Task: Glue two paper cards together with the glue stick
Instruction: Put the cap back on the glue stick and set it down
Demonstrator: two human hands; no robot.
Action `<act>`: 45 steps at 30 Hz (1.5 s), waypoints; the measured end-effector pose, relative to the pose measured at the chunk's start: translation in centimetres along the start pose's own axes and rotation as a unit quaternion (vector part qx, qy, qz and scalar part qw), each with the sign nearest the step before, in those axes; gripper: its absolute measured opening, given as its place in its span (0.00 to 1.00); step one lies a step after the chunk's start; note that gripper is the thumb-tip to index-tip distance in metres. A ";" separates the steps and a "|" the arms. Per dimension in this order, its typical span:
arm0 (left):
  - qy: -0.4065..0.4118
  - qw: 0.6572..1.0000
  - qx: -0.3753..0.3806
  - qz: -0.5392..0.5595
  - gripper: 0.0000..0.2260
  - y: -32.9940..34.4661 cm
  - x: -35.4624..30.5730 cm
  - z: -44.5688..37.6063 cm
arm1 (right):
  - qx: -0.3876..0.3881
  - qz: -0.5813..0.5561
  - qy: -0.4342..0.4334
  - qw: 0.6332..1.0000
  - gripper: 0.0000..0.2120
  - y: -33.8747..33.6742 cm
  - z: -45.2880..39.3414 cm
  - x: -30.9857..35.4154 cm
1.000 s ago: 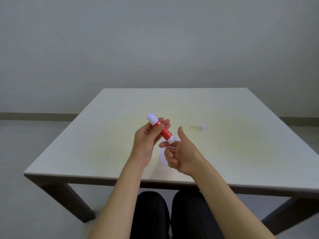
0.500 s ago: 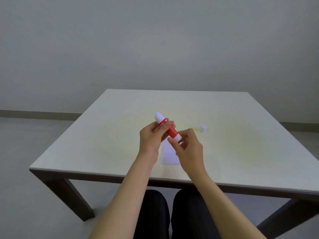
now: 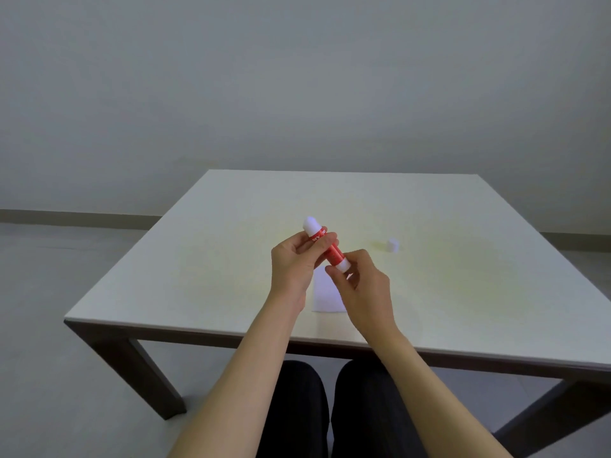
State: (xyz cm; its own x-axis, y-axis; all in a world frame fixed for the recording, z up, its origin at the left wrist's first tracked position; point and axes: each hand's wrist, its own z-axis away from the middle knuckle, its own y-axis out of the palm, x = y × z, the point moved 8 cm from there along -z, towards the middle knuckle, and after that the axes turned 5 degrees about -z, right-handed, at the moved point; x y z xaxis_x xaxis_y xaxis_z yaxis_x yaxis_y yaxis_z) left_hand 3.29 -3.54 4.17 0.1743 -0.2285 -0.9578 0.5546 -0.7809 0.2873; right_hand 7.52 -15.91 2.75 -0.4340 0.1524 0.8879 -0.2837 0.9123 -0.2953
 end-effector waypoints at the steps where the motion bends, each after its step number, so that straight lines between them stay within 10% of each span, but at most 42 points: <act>1: -0.002 1.000 -0.003 0.000 0.04 -0.2 0.1 0.0 | 0.034 -0.085 0.073 0.993 0.15 0.4 -0.1 -0.6; 6: 0.002 1.000 0.011 -0.009 0.07 -0.3 -0.1 -0.1 | 0.189 -0.436 0.316 0.821 0.27 3.1 1.2 -1.9; 9: 0.002 1.000 0.005 -0.009 0.05 -0.3 -0.4 -0.2 | 0.141 -0.359 0.207 0.899 0.15 2.0 0.2 -1.4; 12: -0.006 1.000 -0.011 -0.002 0.04 -0.4 -0.4 -0.3 | -0.005 -0.031 -0.003 0.999 0.04 0.0 -0.2 0.4; 15: -0.005 1.000 -0.019 -0.018 0.05 -0.5 0.0 -0.2 | -0.055 0.053 -0.048 0.996 0.09 0.0 0.5 0.6; 18: -0.006 0.999 -0.027 -0.017 0.05 -1.3 0.1 -0.3 | 0.047 -0.140 0.147 0.978 0.18 1.2 -0.4 -1.2; 20: -0.003 0.999 -0.027 -0.024 0.04 -1.7 0.0 -0.3 | 0.156 -0.312 0.299 0.888 0.25 3.1 0.3 -2.0; 24: 0.001 1.000 -0.011 -0.023 0.03 -1.5 -0.3 -0.4 | 0.177 -0.383 0.273 0.865 0.18 3.3 -0.1 -1.3; 29: -0.002 1.000 -0.027 0.001 0.03 -1.5 0.0 -0.6 | -0.039 -0.028 -0.024 0.999 0.06 0.9 -0.3 1.0; 37: 0.083 0.970 -0.027 -0.227 0.06 -3.4 -1.5 -1.5 | -0.022 0.269 -0.079 0.960 0.36 -0.7 -3.5 -1.5; 45: 0.122 0.870 0.043 -0.477 0.18 -4.0 -2.0 -2.1 | 0.070 0.470 0.097 0.875 0.26 -4.8 -7.5 -9.6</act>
State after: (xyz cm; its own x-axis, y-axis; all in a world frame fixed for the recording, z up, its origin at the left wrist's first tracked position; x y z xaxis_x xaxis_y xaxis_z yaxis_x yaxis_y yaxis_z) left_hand 2.47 1.28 4.98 -0.1577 0.6685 -0.7268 0.4803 -0.5912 -0.6479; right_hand 19.44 -18.93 -1.76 -0.3823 0.8840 0.2692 0.0126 0.2962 -0.9550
